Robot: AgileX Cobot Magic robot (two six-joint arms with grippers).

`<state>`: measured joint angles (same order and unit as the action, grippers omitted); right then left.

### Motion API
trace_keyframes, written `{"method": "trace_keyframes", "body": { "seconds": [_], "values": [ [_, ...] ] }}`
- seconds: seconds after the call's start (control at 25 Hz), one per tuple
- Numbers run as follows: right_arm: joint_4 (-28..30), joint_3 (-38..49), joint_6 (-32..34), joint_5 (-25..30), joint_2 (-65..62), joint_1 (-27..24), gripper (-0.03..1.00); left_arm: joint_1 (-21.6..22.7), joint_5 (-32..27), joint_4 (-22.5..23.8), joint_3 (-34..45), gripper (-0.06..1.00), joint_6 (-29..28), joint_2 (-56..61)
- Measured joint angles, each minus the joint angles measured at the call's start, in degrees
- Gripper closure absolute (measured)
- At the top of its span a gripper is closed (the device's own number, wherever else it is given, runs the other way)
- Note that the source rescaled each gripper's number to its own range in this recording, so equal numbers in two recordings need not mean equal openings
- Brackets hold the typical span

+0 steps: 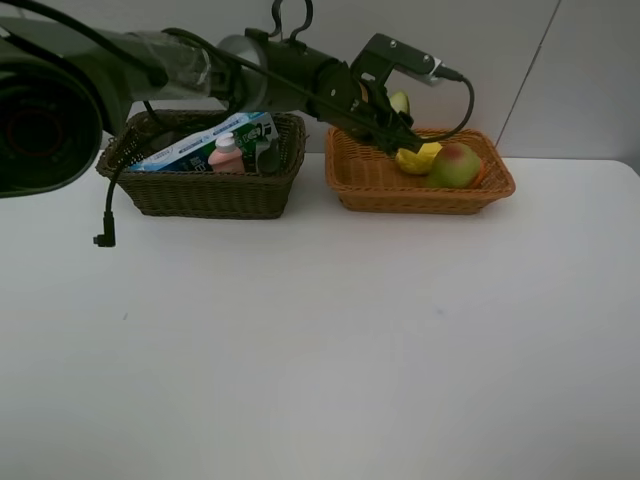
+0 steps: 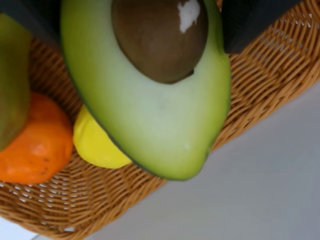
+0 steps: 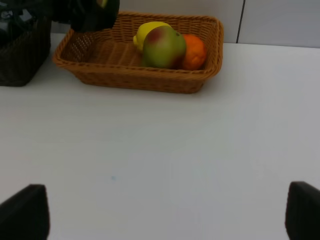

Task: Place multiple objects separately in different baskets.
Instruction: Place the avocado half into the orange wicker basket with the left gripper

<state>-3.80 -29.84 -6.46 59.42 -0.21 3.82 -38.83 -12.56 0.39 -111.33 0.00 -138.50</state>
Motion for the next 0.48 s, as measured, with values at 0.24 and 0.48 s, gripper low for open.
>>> {"method": "trace_keyframes", "body": {
  "seconds": [0.24, 0.48],
  "values": [
    [0.0, 0.0, 0.0, 0.0, 0.0, 0.0, -0.03, 0.79, 2.19, -0.39, 0.0, 0.17, 0.0, -1.91],
    [0.0, 0.0, 0.0, 0.0, 0.0, 0.0, -0.03, 0.92, 2.86, -0.69, 0.0, 0.17, 0.0, -2.79]
  ]
}}
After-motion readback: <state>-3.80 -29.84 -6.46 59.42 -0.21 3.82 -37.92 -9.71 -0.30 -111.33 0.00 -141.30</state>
